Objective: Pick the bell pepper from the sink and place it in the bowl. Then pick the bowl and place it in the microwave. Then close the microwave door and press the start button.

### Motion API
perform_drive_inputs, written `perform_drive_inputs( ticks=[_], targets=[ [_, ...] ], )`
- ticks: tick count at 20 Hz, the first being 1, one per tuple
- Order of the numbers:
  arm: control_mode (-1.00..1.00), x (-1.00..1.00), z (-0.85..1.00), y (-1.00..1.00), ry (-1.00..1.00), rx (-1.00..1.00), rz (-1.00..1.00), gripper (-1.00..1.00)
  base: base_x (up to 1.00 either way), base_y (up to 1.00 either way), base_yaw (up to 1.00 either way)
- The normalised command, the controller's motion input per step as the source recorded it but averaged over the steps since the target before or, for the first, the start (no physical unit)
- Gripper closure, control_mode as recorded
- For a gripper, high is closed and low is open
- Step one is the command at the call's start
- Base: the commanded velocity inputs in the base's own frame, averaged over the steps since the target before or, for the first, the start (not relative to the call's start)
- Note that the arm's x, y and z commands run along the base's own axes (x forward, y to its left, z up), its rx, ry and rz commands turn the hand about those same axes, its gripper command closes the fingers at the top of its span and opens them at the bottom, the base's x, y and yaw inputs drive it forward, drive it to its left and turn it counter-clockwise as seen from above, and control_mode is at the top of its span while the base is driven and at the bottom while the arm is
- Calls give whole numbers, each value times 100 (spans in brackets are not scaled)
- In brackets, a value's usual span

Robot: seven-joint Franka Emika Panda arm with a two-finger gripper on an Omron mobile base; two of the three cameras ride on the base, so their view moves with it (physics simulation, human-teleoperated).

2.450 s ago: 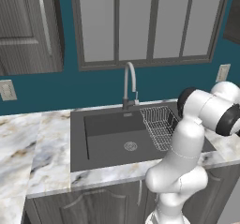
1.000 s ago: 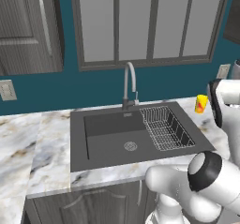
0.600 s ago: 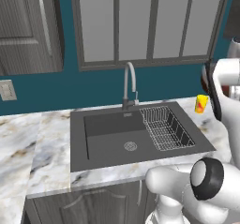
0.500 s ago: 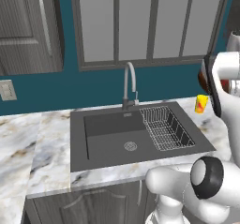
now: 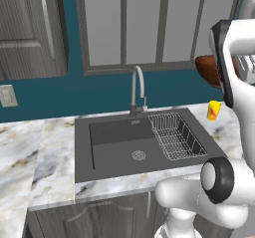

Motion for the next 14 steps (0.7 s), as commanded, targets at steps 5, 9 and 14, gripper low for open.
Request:
perform_drive_inputs(
  ticks=[5,9,14],
  targets=[
    [-100,-13,3,50,-6,0,21,100,0,0,0],
    [-100,-22,5,53,-10,0,18,100,0,0,0],
    [-100,-29,24,38,-11,0,7,100,0,0,0]
  ],
)
